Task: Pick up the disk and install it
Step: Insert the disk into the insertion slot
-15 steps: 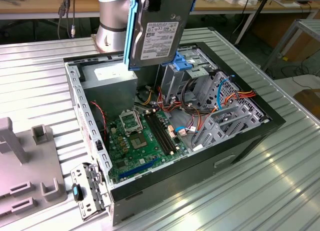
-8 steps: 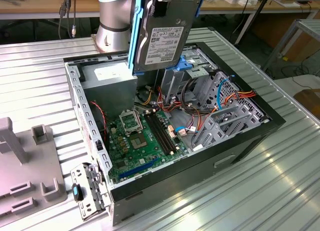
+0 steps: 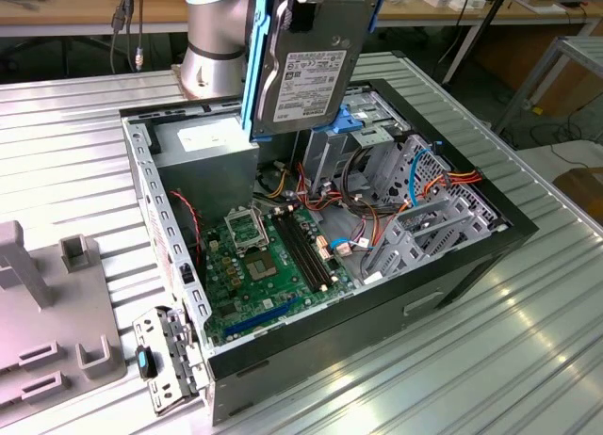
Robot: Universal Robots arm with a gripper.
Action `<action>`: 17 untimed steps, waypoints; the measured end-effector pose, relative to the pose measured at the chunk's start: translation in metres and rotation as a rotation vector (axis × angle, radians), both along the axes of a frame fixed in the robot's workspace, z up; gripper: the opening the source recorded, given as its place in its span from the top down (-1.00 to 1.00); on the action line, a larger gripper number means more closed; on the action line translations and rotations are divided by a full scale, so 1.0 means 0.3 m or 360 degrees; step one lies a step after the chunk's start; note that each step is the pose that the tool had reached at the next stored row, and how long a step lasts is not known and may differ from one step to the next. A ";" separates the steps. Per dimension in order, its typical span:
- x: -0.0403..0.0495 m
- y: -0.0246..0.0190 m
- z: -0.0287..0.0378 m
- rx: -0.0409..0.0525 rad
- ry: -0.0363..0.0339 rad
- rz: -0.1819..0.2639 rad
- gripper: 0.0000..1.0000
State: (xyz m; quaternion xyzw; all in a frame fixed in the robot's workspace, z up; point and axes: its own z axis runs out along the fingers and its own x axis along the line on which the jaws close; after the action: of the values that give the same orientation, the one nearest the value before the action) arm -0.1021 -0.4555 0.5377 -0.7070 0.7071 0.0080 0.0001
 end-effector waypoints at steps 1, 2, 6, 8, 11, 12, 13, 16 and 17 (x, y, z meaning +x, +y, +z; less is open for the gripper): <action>0.000 -0.001 0.000 0.0000 0.0000 0.0000 0.25; 0.000 -0.002 0.000 0.0000 0.0000 0.0000 0.25; 0.000 -0.019 -0.001 0.0000 0.0000 0.0000 0.25; 0.000 -0.032 -0.002 0.0000 0.0000 0.0000 0.25; 0.000 -0.055 -0.003 0.0000 0.0000 0.0000 0.25; 0.000 -0.061 -0.003 0.0000 0.0000 0.0000 0.25; 0.000 -0.069 -0.003 0.0000 0.0000 0.0000 0.25; 0.001 -0.089 -0.005 0.0000 0.0000 0.0000 0.25; 0.002 -0.092 -0.006 0.0000 0.0000 0.0000 0.25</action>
State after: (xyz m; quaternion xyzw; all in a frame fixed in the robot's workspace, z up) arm -0.1014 -0.4831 0.5360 -0.7071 0.7071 0.0079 0.0000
